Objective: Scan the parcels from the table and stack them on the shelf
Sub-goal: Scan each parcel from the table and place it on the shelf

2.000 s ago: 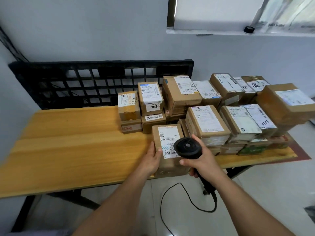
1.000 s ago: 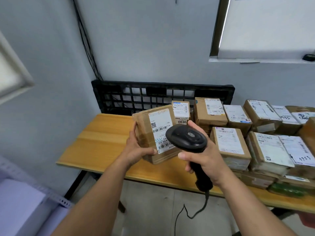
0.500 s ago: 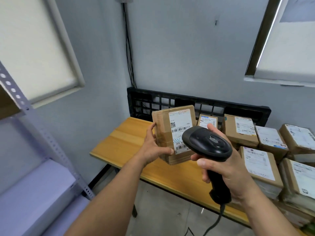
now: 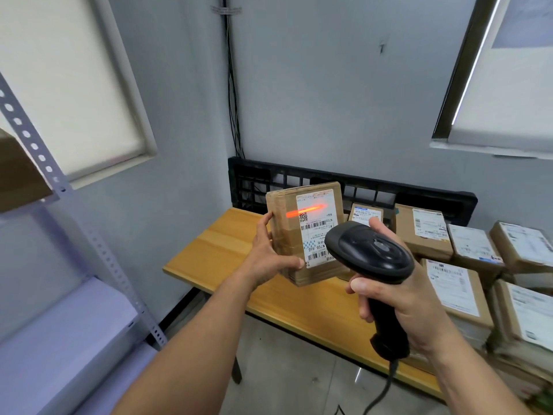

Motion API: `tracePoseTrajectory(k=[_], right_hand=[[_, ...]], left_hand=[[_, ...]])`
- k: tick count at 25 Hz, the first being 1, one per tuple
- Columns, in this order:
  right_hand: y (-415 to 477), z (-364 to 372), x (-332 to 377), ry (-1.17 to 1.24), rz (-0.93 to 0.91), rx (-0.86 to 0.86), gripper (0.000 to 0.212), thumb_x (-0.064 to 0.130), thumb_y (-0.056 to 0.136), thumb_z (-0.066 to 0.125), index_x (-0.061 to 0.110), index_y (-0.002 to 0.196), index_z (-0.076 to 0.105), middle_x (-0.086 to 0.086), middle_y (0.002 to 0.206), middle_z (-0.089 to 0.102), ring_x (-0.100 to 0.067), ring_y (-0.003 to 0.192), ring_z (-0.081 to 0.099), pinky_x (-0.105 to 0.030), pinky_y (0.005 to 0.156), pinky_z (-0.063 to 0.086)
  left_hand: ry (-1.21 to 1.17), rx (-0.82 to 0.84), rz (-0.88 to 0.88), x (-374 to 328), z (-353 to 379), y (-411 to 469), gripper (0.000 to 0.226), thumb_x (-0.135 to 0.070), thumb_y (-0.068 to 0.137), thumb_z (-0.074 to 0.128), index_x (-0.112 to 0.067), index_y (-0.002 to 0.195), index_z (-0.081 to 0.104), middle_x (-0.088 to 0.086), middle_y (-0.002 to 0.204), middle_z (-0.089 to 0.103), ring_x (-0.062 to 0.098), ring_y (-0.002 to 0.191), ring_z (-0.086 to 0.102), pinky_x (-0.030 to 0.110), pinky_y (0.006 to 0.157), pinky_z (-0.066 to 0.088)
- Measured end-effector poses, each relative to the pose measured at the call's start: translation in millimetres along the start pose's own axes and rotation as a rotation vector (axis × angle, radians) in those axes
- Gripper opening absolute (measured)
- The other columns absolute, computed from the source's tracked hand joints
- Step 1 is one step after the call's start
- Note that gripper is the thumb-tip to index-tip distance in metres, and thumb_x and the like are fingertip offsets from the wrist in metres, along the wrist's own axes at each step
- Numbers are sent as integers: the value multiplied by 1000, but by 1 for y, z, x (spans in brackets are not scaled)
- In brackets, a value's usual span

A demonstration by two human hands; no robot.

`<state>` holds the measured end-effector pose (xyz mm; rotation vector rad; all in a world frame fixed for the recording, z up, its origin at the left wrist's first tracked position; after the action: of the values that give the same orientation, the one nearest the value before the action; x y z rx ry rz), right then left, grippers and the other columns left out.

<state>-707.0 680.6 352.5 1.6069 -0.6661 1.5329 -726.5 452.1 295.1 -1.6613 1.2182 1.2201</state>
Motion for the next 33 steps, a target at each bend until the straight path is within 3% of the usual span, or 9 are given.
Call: tracePoseTrajectory(k=[5, 9, 12, 16, 18, 21, 24, 28, 33], right_hand=[[-4, -1, -2, -6, 20, 1, 122, 44, 45, 95, 47, 147, 28, -18, 83, 71, -31, 47, 59, -36, 44, 51], [-9, -4, -4, -11, 34, 6, 125, 45, 43, 95, 45, 148, 28, -19, 82, 71, -31, 46, 58, -37, 43, 51], [-14, -6, -5, 1, 54, 18, 127, 48, 40, 96, 45, 148, 29, -23, 76, 68, -32, 46, 57, -38, 43, 49], [-20, -4, -8, -19, 48, 45, 118, 23, 56, 93, 41, 151, 25, -20, 79, 71, -31, 46, 57, -36, 43, 50], [-24, 0, -10, -23, 45, 67, 115, 17, 60, 91, 42, 150, 24, -20, 85, 72, -31, 48, 58, -34, 44, 51], [-30, 15, -11, -28, 43, 122, 115, 25, 54, 89, 50, 145, 24, -22, 92, 71, -29, 50, 59, -33, 46, 52], [-34, 33, -9, -22, 28, 175, 113, 24, 55, 87, 51, 144, 23, -22, 93, 71, -28, 49, 59, -33, 46, 52], [-48, 77, -3, 10, 24, 256, 116, 43, 42, 94, 55, 137, 29, -19, 96, 71, -28, 50, 60, -33, 46, 53], [-67, 153, 9, -34, -35, 316, 107, 25, 52, 88, 49, 139, 31, -15, 97, 71, -31, 52, 61, -34, 44, 52]], left_hand=[[-1, -18, 6, -2, -3, 0, 121, -10, 61, 88, -42, 145, 7, 4, 136, 43, 21, 123, 47, 46, 99, 47], [-10, -31, 8, -6, -5, -4, 119, -8, 63, 87, -40, 145, 7, 3, 134, 44, 21, 121, 47, 33, 86, 49], [-18, -49, 7, -7, -5, -11, 119, -8, 63, 87, -42, 144, 7, 2, 134, 43, 21, 122, 46, 36, 90, 48], [-14, -82, -2, -3, -8, -27, 119, -5, 63, 86, -40, 145, 7, 2, 133, 44, 20, 120, 48, 44, 98, 48], [-13, -115, -10, 2, -13, -41, 118, -7, 63, 87, -41, 144, 8, 2, 134, 44, 21, 121, 47, 41, 95, 49], [-46, -188, -23, 8, -27, -67, 119, -15, 60, 88, -39, 145, 10, 2, 134, 43, 22, 122, 47, 33, 88, 49], [-91, -238, -32, 14, -41, -95, 124, -36, 45, 88, -43, 143, 13, 1, 135, 44, 23, 122, 49, 41, 86, 55], [-143, -310, -40, 25, -76, -139, 118, -43, 41, 85, -43, 139, 19, 1, 134, 48, 22, 119, 54, 48, 88, 56], [-151, -416, -19, 31, -145, -206, 118, -43, 42, 85, -41, 141, 20, 0, 132, 53, 18, 115, 57, 49, 93, 53]])
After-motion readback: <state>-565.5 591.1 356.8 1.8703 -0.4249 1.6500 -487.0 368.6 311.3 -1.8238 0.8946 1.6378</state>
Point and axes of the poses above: each hand's wrist, its own y-axis towards the middle knuckle, its own z-axis out of the palm, x = y × z, the point moved 8 cm from there along y, towards the middle knuckle
